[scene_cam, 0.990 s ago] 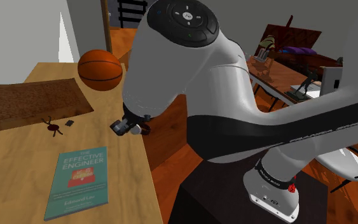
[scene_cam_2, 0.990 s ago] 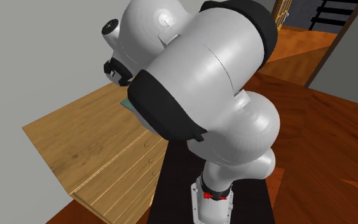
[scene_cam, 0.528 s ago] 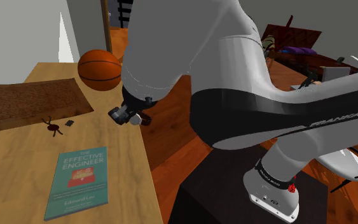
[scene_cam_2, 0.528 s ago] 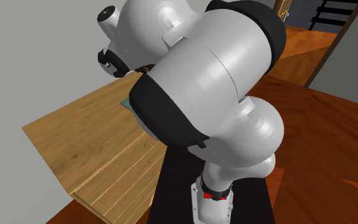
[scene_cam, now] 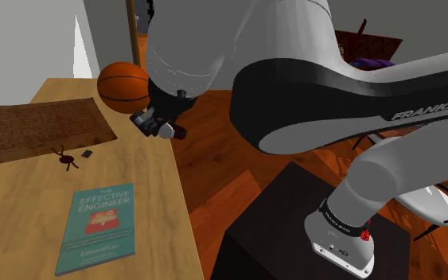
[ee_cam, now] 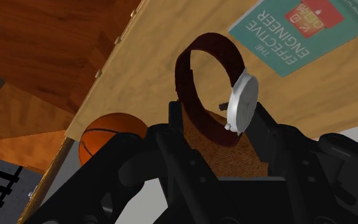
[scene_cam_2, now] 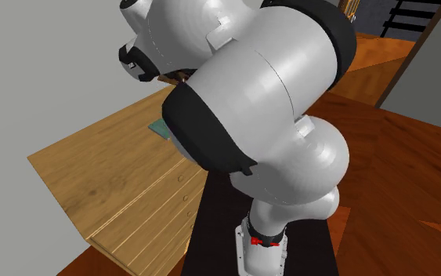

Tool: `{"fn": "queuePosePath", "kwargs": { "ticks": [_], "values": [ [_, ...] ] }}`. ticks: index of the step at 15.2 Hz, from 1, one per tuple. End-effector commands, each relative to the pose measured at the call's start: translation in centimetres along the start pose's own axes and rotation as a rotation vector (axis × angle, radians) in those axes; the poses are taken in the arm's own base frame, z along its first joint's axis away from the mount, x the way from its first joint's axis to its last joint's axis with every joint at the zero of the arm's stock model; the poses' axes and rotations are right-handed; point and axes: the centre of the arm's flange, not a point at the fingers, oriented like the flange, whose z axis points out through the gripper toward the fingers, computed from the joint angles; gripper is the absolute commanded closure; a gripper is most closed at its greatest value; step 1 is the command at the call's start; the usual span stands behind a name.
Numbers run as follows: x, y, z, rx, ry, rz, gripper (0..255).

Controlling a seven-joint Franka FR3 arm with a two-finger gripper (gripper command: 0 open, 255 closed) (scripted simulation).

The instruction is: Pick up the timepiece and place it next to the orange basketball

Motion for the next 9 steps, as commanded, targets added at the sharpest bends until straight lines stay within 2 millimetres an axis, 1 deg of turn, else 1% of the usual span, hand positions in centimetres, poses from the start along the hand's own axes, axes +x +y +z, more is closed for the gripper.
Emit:
{"fn": "queuePosePath", "kwargs": {
  "ticks": [1,9],
  "values": [
    [1.7,1.3,1.1,-0.001,0.000,0.000,255],
    [9.2,6.3,6.6,-0.001,0.000,0.000,255]
  ]
}}
